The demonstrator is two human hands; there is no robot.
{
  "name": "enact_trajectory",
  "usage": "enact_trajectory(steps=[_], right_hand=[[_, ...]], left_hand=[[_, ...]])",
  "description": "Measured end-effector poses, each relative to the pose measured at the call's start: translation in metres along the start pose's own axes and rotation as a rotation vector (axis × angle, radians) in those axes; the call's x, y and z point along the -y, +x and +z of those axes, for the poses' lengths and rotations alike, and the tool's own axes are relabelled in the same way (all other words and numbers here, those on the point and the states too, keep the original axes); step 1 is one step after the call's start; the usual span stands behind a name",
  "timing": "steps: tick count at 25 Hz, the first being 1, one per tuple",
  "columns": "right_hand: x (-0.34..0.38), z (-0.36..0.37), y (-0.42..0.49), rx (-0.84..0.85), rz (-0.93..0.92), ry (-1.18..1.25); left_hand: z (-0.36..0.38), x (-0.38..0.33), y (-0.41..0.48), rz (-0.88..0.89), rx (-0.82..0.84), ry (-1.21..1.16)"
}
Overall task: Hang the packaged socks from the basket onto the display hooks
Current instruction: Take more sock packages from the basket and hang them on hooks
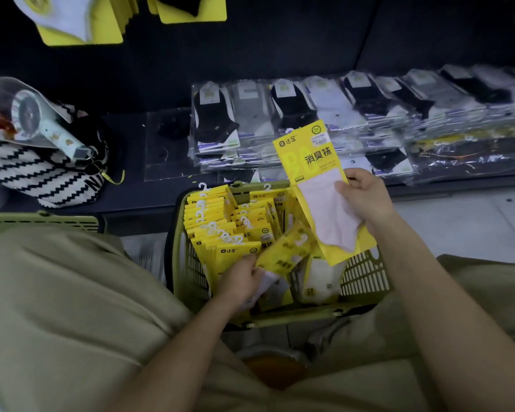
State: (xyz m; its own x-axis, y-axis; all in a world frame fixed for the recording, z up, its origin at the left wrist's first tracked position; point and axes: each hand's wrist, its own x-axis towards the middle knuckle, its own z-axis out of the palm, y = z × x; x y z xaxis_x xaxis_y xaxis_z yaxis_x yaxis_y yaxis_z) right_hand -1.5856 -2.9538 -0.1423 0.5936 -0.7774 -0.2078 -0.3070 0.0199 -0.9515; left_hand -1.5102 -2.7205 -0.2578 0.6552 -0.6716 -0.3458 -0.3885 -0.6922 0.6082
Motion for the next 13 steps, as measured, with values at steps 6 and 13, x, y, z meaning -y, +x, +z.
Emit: enact_trajectory(steps=[6,13], right_hand=[[-0.025,0.031,-0.034,0.143,0.154,0.088],[-0.047,0.073,-0.055,0.162,0.111,0.015]], left_hand=[[-0.039,-0.032,0.007,-0.098,-0.235,-0.825],[-0.042,-0.040,-0.002,-0.105,-0.240,-1.230]])
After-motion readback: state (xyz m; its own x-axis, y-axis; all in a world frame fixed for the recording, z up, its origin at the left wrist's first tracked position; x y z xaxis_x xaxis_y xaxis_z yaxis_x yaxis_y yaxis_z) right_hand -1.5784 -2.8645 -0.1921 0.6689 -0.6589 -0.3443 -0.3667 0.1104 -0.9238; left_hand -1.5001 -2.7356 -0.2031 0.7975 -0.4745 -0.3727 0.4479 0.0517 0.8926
